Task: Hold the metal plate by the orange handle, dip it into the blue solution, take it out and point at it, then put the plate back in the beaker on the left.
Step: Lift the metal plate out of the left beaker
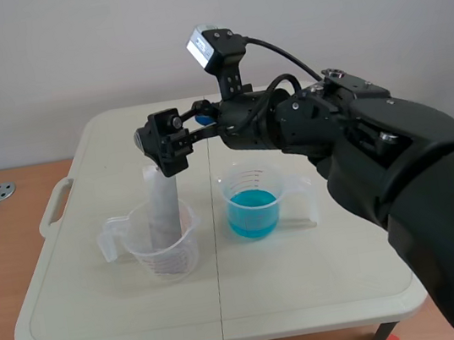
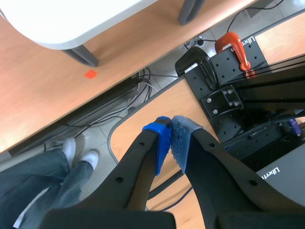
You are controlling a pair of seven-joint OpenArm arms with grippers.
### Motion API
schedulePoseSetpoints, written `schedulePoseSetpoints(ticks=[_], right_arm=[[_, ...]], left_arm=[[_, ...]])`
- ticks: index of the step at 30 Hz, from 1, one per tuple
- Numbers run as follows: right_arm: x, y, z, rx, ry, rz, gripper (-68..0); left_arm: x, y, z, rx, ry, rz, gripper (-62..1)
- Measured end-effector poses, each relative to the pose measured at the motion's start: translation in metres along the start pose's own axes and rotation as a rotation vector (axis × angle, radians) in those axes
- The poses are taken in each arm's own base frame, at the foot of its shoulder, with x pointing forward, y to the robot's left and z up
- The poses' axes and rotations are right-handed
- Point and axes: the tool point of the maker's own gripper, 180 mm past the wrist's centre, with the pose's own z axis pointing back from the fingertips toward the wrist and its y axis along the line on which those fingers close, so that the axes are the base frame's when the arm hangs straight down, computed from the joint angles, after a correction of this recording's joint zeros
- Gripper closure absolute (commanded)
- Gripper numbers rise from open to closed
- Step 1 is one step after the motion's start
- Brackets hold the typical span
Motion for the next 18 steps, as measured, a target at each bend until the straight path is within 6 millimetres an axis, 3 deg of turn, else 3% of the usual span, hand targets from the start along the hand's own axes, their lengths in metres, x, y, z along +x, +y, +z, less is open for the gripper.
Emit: schedulePoseSetpoints(ticks=[9, 14, 18], right_arm=[[0.005, 0.005, -0.023, 0.018, 0.004, -0.021, -65.9], [0.001, 0.004, -0.031, 0.03, 0.021, -0.041, -57.7], [0.0, 0.006, -0.031, 0.042, 0.023, -0.04, -55.8]], left_arm=[[0.0, 0.0, 0.0, 0.0, 0.0, 0.0, -1.9], [0.0, 0.0, 0.0, 0.0, 0.0, 0.0, -1.9], [0.0, 0.0, 0.0, 0.0, 0.0, 0.0, -1.9]])
